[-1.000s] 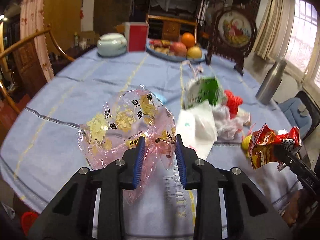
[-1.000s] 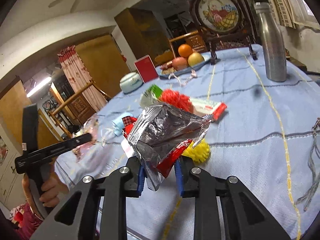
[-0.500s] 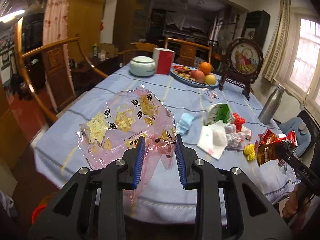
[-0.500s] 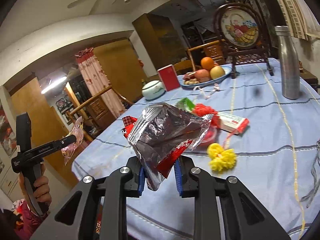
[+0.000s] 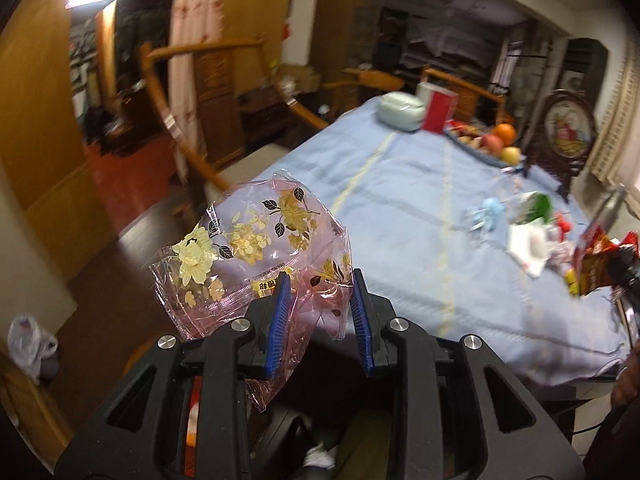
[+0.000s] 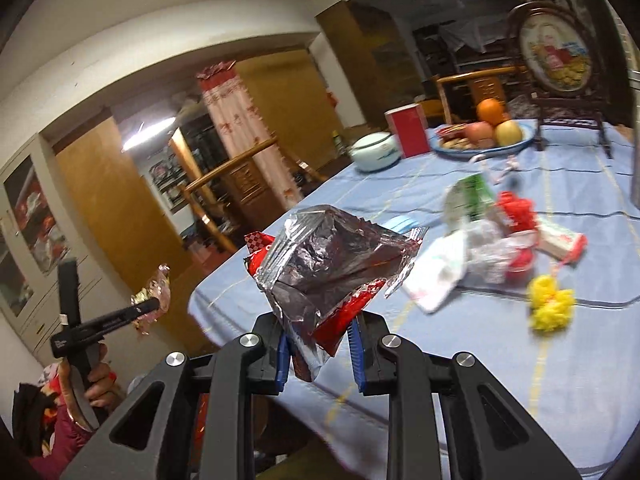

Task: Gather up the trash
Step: 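Carry both bags to the red wastebasket and open both tools over it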

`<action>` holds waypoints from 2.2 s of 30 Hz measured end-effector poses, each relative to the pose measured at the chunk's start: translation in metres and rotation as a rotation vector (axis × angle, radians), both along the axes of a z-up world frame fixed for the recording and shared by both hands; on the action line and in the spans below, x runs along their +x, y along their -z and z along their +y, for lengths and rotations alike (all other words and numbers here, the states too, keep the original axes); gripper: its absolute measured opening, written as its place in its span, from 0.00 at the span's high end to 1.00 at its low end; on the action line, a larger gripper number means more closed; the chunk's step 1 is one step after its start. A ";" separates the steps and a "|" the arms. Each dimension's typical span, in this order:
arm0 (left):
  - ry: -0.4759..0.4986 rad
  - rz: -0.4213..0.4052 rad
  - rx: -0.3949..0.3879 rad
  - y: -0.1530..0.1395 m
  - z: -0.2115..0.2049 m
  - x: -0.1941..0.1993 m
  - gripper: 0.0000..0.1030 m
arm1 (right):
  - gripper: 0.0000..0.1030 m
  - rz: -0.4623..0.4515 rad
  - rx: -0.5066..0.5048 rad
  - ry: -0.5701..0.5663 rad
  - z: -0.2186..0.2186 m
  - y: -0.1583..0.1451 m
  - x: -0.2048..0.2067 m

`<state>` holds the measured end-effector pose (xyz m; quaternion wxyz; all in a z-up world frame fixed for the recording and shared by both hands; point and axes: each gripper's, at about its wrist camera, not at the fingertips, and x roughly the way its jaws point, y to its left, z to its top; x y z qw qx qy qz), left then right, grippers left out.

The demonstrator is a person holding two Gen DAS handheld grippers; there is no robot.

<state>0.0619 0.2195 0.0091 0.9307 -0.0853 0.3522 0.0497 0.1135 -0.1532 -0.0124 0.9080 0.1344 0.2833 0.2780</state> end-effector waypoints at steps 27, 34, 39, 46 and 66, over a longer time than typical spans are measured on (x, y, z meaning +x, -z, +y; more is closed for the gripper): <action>-0.271 0.154 -0.086 0.091 0.140 -0.071 0.22 | 0.76 0.144 -0.181 -0.445 0.236 0.021 -0.015; -0.399 0.106 0.017 0.080 0.155 -0.086 0.07 | 0.76 0.196 -0.221 -0.558 0.283 0.037 -0.023; -0.474 0.091 0.039 0.078 0.175 -0.098 0.07 | 0.76 0.238 -0.261 -0.658 0.332 0.055 -0.034; -0.534 0.075 0.012 0.078 0.201 -0.112 0.07 | 0.64 0.269 -0.305 -0.758 0.401 0.072 -0.041; -0.469 0.076 -0.014 0.101 0.192 -0.087 0.07 | 0.68 0.236 -0.390 -0.686 0.375 0.099 -0.024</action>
